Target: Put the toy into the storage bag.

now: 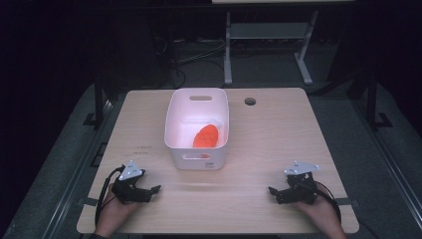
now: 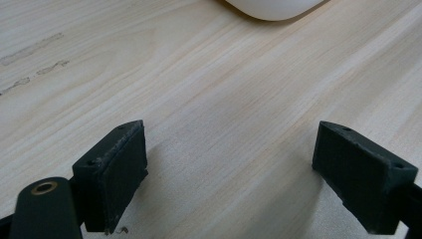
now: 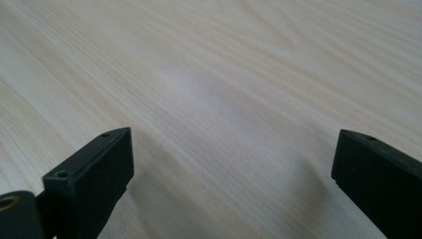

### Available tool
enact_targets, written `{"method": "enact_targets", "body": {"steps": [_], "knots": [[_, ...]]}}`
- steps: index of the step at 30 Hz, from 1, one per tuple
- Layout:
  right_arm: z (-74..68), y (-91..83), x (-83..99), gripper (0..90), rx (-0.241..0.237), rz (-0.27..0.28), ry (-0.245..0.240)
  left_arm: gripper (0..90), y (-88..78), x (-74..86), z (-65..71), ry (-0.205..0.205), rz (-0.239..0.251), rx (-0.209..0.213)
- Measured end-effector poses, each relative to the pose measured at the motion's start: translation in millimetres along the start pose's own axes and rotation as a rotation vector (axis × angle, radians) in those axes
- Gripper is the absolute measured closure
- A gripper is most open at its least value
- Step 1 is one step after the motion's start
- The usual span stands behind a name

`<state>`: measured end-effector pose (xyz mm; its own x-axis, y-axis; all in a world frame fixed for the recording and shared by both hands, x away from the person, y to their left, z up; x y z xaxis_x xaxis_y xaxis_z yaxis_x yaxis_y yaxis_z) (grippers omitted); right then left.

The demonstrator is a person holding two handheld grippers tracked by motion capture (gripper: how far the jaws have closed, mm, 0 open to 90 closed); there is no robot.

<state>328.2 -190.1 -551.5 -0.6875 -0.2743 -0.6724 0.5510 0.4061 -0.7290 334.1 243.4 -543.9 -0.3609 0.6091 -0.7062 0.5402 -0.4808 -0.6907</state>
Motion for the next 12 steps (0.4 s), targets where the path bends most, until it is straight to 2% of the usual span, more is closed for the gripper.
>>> {"method": "enact_targets", "body": {"steps": [5,12], "knots": [[-3.4,1.4,2.5,1.4,-0.035,0.019,0.036,13.0,0.0,0.0,0.0,0.000,0.000,0.000],[-3.4,1.4,2.5,1.4,-0.034,0.017,0.037,13.0,-0.1,0.0,0.0,0.000,-0.001,-0.001]]}}
Point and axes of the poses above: each handheld gripper's, and its own axes: y roughly forward along the jaws, x roughly out of its underside, z roughly to its right, the point moved 10 cm from there along y, roughly forward along the jaws, and after that the axes turned 12 degrees about y, right-handed, at the moved point
